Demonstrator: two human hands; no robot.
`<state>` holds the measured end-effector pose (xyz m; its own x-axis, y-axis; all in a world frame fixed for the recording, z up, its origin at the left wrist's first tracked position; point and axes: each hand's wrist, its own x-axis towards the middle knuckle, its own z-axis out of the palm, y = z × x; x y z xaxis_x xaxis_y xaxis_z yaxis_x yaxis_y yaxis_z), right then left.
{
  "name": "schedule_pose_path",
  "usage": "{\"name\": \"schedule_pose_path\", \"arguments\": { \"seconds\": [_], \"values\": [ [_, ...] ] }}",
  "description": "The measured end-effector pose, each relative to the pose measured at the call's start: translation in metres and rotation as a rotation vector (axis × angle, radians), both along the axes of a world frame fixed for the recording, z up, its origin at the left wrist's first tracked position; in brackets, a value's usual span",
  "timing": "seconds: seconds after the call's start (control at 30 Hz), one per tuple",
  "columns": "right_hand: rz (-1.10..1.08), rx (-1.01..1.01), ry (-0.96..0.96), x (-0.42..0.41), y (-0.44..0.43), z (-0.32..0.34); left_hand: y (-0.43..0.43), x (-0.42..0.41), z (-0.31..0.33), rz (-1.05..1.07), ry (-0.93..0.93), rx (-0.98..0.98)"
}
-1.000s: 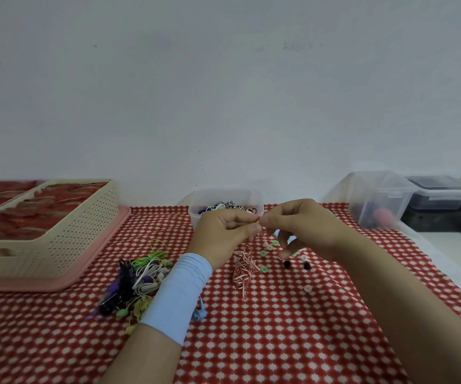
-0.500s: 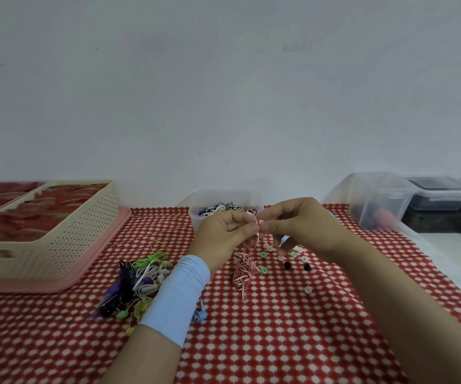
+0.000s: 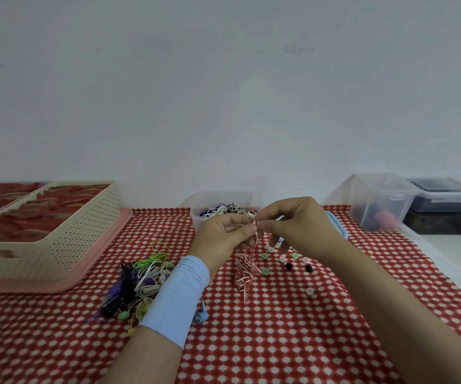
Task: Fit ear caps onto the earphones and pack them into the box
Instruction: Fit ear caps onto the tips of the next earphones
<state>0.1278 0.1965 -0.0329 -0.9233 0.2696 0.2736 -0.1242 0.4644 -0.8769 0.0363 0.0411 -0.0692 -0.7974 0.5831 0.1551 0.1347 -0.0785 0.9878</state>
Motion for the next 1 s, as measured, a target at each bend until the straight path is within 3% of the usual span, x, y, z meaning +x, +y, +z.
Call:
{"name": "schedule_pose_path", "arguments": {
  "seconds": [0.17, 0.23, 0.63, 0.87, 1.0],
  "values": [
    [0.048, -0.320, -0.072, 0.004, 0.002, 0.007, -0.003, 0.000, 0.003, 0.017, 0.024, 0.037],
    [0.066, -0.348, -0.101, 0.004, 0.003, 0.007, -0.004, 0.001, 0.004, 0.021, 0.062, 0.044],
    [-0.055, 0.009, 0.074, -0.002, 0.002, -0.004, -0.002, 0.000, 0.003, 0.062, 0.155, 0.005],
    [0.022, -0.084, -0.009, 0.001, 0.003, 0.000, -0.001, 0.001, 0.004, 0.062, 0.118, 0.013],
    [0.013, -0.013, -0.018, 0.003, 0.006, 0.002, -0.002, 0.001, 0.003, 0.045, 0.110, -0.010]
  ]
}}
